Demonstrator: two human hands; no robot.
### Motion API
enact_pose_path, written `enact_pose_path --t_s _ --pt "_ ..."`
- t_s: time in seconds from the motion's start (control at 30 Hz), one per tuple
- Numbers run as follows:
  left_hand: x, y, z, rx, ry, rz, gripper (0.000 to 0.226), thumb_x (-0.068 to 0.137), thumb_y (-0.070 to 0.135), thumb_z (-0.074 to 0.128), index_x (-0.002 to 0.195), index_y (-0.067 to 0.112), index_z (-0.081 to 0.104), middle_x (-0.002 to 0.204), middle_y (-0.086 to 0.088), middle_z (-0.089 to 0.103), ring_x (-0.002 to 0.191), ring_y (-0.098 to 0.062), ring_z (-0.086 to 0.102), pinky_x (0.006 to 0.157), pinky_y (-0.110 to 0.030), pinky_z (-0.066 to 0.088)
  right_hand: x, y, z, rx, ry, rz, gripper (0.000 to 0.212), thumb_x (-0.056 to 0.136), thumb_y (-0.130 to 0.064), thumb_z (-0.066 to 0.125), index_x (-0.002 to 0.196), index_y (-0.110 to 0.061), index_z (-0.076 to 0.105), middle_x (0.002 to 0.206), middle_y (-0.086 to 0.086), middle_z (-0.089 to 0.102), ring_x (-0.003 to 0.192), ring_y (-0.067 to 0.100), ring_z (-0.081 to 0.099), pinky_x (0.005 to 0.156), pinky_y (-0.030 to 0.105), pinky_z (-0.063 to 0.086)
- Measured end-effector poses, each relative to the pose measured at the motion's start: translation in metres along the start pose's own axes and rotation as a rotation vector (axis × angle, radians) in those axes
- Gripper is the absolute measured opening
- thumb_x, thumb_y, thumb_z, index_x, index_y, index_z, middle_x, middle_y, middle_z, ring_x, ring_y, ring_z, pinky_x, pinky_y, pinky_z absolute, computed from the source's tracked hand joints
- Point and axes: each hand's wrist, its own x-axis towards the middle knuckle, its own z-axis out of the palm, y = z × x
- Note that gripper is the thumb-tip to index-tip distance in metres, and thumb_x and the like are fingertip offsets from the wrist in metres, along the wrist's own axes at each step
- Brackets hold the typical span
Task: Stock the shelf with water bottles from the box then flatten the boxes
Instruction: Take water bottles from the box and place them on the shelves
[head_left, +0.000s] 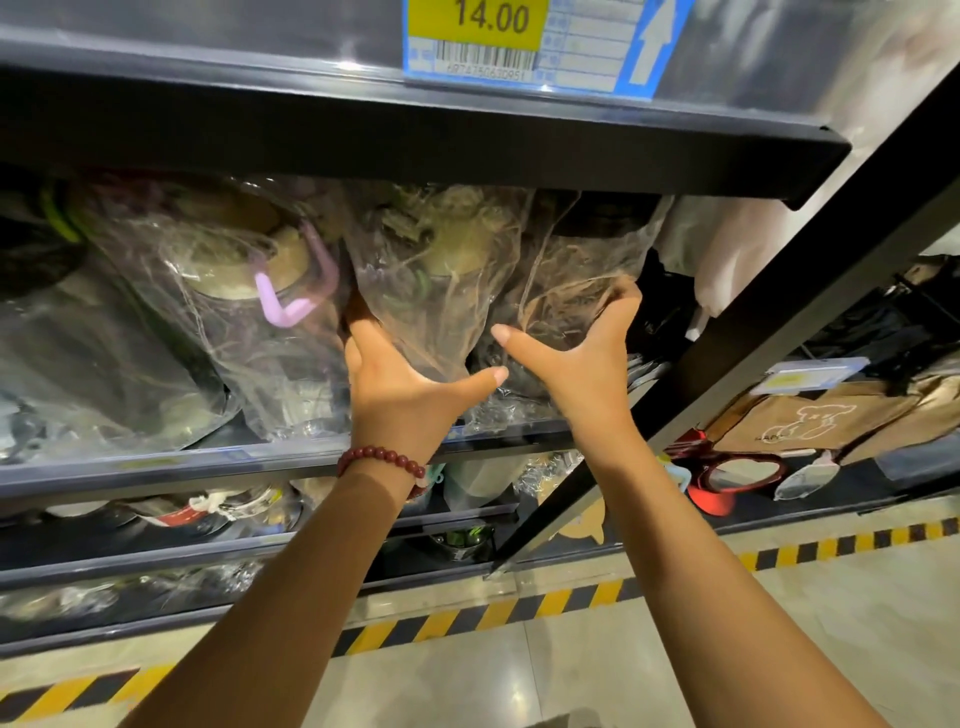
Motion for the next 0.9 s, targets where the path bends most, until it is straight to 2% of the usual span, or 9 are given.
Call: enact_pose_path --t_s 0.1,0.17,0.3,0.43,0.5,0.6,0.7,0.8,0.9 --pt "-0.008 -0.010 -0.004 -0.038 -0.057 0.053 0.118 0.047 0.038 0.089 0.141 0.013 0.024 0.142 -0.008 0.030 0.131 -0.021 0.034 0.108 -0.036 0.036 0.001 0.002 -0.005 0.042 -0.064 0.017 0.086 0.070 -0.028 0.084 0.120 -0.031 0.015 0.109 -0.032 0.026 0.091 -0.040 0.026 0.076 -0.009 0.028" --pt "-0.015 -0.018 -0.003 -0.029 -0.049 0.081 0.122 0.054 0.033 0.089 0.148 0.016 0.014 0.150 -0.008 0.023 0.137 -0.019 0.028 0.110 -0.029 0.030 0.000 0.002 -0.007 0.033 -0.091 0.026 0.088 0.071 -0.028 0.083 0.123 -0.031 0.012 0.110 -0.037 0.021 0.090 -0.043 0.022 0.075 -0.012 0.026" --pt "-0.029 -0.031 -0.004 0.064 0.028 0.150 0.109 0.065 0.028 0.084 0.149 0.010 0.017 0.151 -0.008 0.028 0.136 -0.016 0.031 0.096 -0.001 0.021 -0.003 0.005 -0.010 -0.002 -0.084 0.020 0.081 0.070 -0.026 0.084 0.117 -0.035 0.018 0.110 -0.029 0.028 0.099 -0.029 0.032 0.081 -0.002 0.032" --pt "-0.038 -0.041 -0.016 0.024 -0.006 0.141 0.095 0.067 0.040 0.078 0.145 0.020 0.028 0.143 -0.003 0.043 0.128 -0.015 0.046 0.104 -0.035 0.043 -0.013 -0.001 -0.017 -0.024 -0.039 0.046 0.087 0.066 -0.036 0.085 0.130 -0.034 0.027 0.131 -0.013 0.035 0.121 -0.005 0.037 0.099 0.012 0.034" --pt "-0.047 -0.035 -0.026 0.059 0.002 0.132 0.091 0.071 0.035 0.078 0.146 0.019 0.029 0.145 -0.003 0.040 0.130 -0.016 0.043 0.104 -0.039 0.043 -0.019 -0.007 -0.022 -0.053 -0.033 0.073 0.100 0.066 -0.038 0.085 0.142 -0.024 0.021 0.142 -0.002 0.031 0.131 0.013 0.034 0.107 0.027 0.034" --pt "-0.061 -0.021 -0.043 0.128 0.011 0.140 0.084 0.076 0.028 0.076 0.145 0.016 0.030 0.146 -0.005 0.038 0.132 -0.018 0.040 0.105 -0.036 0.041 -0.030 -0.022 -0.030 -0.101 -0.086 0.121 0.102 0.070 -0.035 0.082 0.146 -0.021 0.015 0.147 0.001 0.026 0.136 0.020 0.029 0.112 0.038 0.032" --pt "-0.080 -0.008 -0.069 0.245 0.014 0.145 0.076 0.079 0.028 0.073 0.143 0.015 0.035 0.143 -0.005 0.042 0.128 -0.020 0.044 0.100 -0.033 0.040 -0.049 -0.040 -0.035 -0.127 -0.130 0.171 0.098 0.075 -0.031 0.079 0.147 -0.019 0.015 0.148 0.003 0.024 0.136 0.021 0.029 0.111 0.038 0.032" --pt "-0.109 -0.001 -0.109 0.374 -0.015 0.161 0.068 0.078 0.026 0.074 0.138 0.011 0.044 0.138 -0.007 0.048 0.126 -0.023 0.046 0.102 -0.031 0.038 -0.084 -0.059 -0.039 -0.222 -0.215 0.197 0.092 0.079 -0.029 0.076 0.149 -0.016 0.017 0.149 0.006 0.024 0.136 0.021 0.028 0.106 0.026 0.028" --pt "-0.148 -0.005 -0.162 0.522 -0.027 0.225 0.059 0.075 0.021 0.077 0.128 0.009 0.053 0.126 -0.008 0.058 0.116 -0.026 0.055 0.095 -0.028 0.039 -0.137 -0.080 -0.038 -0.371 -0.343 0.042 0.079 0.080 -0.026 0.075 0.144 -0.012 0.032 0.141 0.008 0.035 0.131 0.021 0.032 0.101 0.023 0.025"
